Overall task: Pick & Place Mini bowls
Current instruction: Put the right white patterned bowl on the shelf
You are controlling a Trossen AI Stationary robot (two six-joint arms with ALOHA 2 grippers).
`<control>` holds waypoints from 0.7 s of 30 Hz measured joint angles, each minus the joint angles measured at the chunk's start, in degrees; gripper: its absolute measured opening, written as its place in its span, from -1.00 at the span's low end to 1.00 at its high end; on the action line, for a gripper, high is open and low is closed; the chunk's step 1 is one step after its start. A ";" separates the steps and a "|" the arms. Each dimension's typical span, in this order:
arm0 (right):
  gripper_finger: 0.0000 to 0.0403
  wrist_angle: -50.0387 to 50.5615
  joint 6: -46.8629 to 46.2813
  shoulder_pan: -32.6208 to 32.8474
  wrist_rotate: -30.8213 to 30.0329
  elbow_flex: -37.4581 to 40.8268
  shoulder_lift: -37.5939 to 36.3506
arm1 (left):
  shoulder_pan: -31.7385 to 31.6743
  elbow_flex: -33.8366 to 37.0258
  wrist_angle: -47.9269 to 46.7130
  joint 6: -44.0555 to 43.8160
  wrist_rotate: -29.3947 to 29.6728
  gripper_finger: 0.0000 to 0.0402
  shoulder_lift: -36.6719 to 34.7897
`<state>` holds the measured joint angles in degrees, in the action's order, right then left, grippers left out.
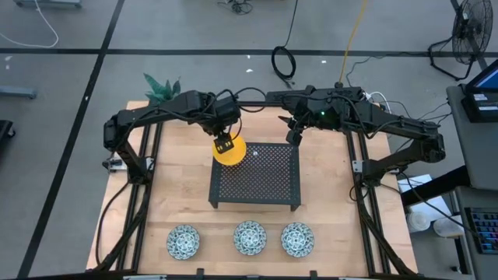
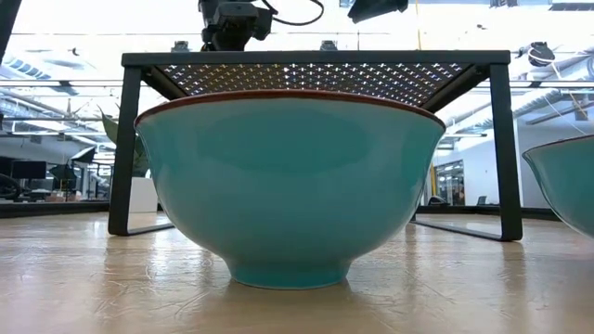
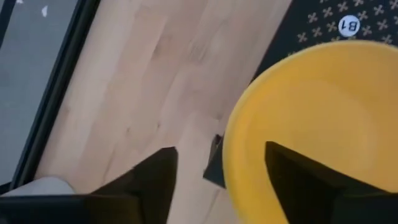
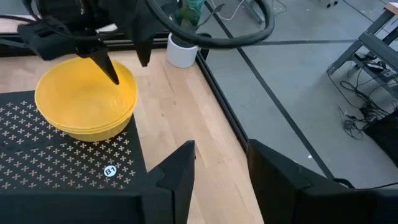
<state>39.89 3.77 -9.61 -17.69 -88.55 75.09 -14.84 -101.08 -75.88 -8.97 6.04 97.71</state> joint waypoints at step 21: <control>-0.33 1.14 -6.18 8.25 31.81 -0.09 -4.14 | 10.82 3.69 10.16 1.60 7.36 0.71 -32.41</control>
<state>41.03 -2.41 -1.36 14.12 -88.64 70.95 -4.01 -97.39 -65.72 -7.37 13.40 65.30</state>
